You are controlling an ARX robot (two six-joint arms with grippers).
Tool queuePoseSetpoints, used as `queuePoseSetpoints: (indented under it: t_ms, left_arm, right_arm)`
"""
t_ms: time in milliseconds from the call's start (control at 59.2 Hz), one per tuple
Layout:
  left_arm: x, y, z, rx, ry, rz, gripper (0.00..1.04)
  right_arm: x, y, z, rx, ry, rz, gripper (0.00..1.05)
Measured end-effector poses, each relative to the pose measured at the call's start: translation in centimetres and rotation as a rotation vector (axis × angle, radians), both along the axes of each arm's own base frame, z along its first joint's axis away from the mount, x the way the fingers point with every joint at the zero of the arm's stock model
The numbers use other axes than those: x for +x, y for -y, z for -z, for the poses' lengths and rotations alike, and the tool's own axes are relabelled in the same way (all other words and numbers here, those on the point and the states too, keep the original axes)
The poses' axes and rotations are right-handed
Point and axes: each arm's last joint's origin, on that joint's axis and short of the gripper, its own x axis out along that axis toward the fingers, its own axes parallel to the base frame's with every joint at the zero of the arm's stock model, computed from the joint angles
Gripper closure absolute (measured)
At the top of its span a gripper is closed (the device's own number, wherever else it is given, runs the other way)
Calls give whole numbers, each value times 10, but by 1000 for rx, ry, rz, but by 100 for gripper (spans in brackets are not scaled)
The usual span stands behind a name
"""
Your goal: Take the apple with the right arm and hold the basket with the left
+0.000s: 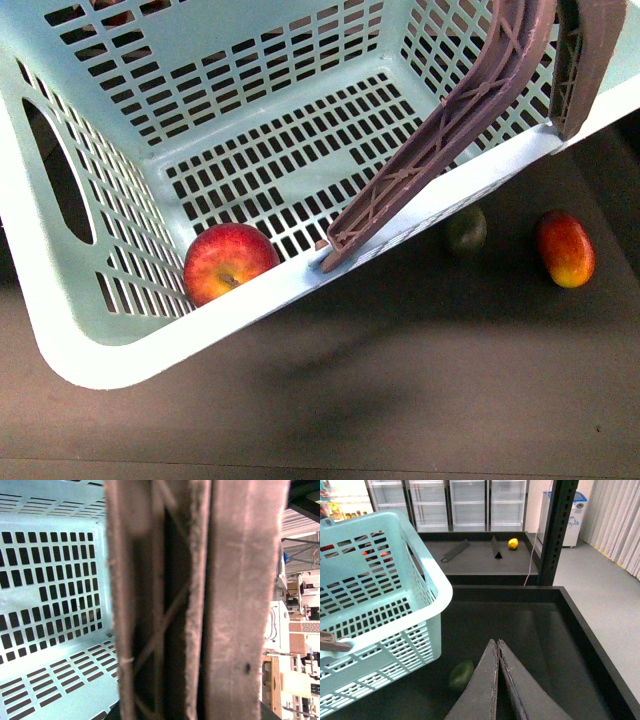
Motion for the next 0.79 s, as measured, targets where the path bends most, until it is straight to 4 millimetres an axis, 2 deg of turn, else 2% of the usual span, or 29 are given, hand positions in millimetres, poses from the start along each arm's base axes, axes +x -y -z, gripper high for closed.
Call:
queuePoseSetpoints:
  t_ms: [372,507,794]
  left_arm:
    - [0,0,0,0,0,0,90]
    - [0,0,0,0,0,-1,90]
    - [0,0,0,-2,-1,-1,90]
  right_arm:
    - [-6,0,0,0,0,0,103]
    - [-17,0,3,0,-8,-1,103]
    - [-17,0,3,0,-6,0,103]
